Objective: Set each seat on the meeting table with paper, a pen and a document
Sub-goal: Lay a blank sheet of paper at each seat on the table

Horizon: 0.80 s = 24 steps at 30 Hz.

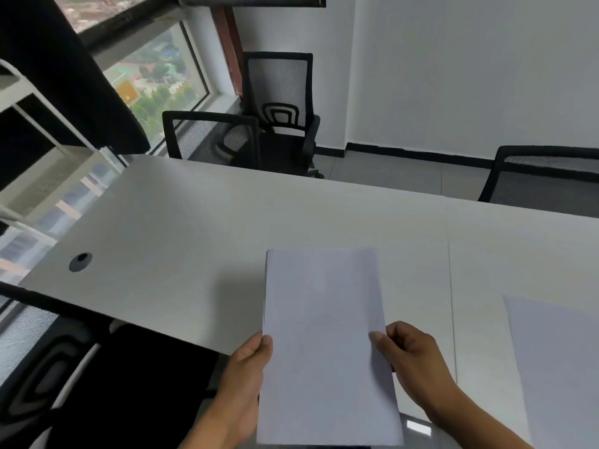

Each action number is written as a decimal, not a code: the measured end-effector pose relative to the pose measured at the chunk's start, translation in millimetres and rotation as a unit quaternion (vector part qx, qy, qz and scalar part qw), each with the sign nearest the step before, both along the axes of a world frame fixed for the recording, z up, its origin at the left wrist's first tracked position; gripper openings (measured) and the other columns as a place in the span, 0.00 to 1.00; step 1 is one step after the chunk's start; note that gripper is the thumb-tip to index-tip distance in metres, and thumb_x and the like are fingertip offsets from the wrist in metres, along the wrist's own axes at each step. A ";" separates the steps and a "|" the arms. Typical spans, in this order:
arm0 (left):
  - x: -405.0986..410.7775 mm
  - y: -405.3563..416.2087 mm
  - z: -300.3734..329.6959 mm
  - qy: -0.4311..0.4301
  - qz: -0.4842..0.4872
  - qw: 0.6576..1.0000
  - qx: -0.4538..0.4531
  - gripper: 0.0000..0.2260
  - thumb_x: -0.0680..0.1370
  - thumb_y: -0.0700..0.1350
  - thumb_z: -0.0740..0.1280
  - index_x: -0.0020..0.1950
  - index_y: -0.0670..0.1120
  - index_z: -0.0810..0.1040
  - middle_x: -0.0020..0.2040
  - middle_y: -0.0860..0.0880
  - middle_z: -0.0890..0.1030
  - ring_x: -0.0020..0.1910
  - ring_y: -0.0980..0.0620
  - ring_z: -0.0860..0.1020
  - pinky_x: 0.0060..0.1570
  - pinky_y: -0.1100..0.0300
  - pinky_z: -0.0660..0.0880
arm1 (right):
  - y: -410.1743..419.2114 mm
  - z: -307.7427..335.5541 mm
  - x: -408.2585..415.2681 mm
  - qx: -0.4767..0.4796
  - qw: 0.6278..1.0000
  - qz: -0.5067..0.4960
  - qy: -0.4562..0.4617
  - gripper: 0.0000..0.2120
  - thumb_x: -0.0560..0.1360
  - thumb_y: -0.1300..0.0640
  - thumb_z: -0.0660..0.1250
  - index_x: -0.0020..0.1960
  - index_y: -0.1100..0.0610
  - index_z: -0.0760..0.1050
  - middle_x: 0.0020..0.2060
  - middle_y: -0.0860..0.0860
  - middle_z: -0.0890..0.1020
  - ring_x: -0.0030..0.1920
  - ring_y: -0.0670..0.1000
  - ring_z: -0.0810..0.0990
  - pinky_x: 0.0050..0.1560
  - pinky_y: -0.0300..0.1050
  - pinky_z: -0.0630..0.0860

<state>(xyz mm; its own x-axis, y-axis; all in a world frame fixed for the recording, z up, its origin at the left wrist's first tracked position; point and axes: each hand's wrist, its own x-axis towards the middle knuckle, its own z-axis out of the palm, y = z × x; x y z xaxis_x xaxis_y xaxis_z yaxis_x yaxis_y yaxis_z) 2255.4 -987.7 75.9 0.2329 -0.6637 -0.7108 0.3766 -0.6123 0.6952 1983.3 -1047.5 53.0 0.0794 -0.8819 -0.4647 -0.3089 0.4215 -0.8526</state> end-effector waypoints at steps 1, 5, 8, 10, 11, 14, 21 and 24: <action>1.9 -3.4 -1.3 -0.003 0.000 1.000 0.004 0.13 0.89 0.42 0.62 0.64 0.42 0.86 0.61 0.41 0.88 0.62 0.40 0.86 0.70 0.40 0.78 | -4.1 -0.6 2.3 0.002 1.000 -0.003 0.000 0.18 0.80 0.51 0.73 0.44 0.66 0.76 0.32 0.51 0.77 0.33 0.50 0.72 0.40 0.48 0.71; 9.2 -20.8 -4.1 0.004 -0.004 1.000 0.016 0.14 0.89 0.42 0.61 0.65 0.41 0.84 0.61 0.41 0.88 0.63 0.40 0.86 0.68 0.42 0.79 | -23.1 -7.3 10.2 0.014 1.000 -0.013 0.002 0.19 0.78 0.52 0.76 0.42 0.66 0.75 0.30 0.50 0.75 0.31 0.49 0.70 0.38 0.44 0.69; 16.4 -40.3 -11.0 0.012 0.000 1.000 0.025 0.14 0.89 0.42 0.61 0.65 0.41 0.85 0.62 0.40 0.88 0.64 0.39 0.85 0.71 0.39 0.76 | -39.1 -15.7 14.9 0.021 1.000 -0.019 0.000 0.20 0.78 0.52 0.77 0.41 0.66 0.74 0.29 0.50 0.74 0.31 0.49 0.69 0.35 0.42 0.67; 20.8 -54.6 -17.2 0.013 -0.001 0.999 0.035 0.14 0.90 0.43 0.61 0.65 0.41 0.85 0.63 0.41 0.87 0.65 0.39 0.85 0.73 0.36 0.75 | -51.8 -21.4 17.6 0.027 0.999 -0.021 0.001 0.20 0.77 0.51 0.77 0.41 0.66 0.74 0.29 0.49 0.74 0.31 0.49 0.69 0.34 0.41 0.67; 20.9 -60.8 -21.5 0.014 -0.004 0.999 0.044 0.14 0.90 0.44 0.61 0.66 0.42 0.85 0.63 0.41 0.87 0.65 0.39 0.85 0.73 0.36 0.75 | -57.8 -26.0 16.8 0.032 0.999 -0.025 0.002 0.21 0.77 0.51 0.77 0.40 0.65 0.73 0.29 0.50 0.74 0.31 0.49 0.68 0.34 0.41 0.67; 17.9 -69.7 -28.6 0.028 -0.005 0.998 0.061 0.15 0.90 0.45 0.60 0.66 0.43 0.85 0.64 0.42 0.87 0.64 0.39 0.85 0.70 0.37 0.77 | -68.1 -34.4 15.4 0.043 0.999 -0.027 0.000 0.22 0.78 0.52 0.76 0.37 0.64 0.70 0.28 0.50 0.72 0.30 0.49 0.67 0.35 0.43 0.66; 21.9 -86.1 -47.6 0.019 -0.035 0.995 0.088 0.15 0.90 0.45 0.60 0.68 0.45 0.84 0.63 0.43 0.88 0.63 0.40 0.86 0.70 0.37 0.77 | -70.1 -55.2 12.2 0.082 0.995 -0.049 -0.002 0.22 0.81 0.52 0.73 0.39 0.67 0.69 0.31 0.53 0.71 0.33 0.51 0.67 0.39 0.49 0.66; 27.7 -91.8 -53.9 0.010 -0.068 0.993 0.098 0.15 0.90 0.46 0.60 0.67 0.45 0.85 0.63 0.44 0.88 0.62 0.41 0.86 0.67 0.39 0.79 | -65.4 -64.0 15.6 0.084 0.995 -0.056 0.014 0.21 0.81 0.50 0.72 0.41 0.67 0.72 0.32 0.52 0.73 0.33 0.51 0.69 0.39 0.48 0.68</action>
<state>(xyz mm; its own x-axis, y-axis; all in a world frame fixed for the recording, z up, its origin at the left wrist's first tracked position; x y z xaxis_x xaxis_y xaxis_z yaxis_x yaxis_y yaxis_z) 2283.1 -1079.5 22.0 0.1353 -0.5358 -0.8334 0.2941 -0.7815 0.5502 1998.8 -1112.9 -11.0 -0.0293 -0.7938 -0.6074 -0.2742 0.5908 -0.7588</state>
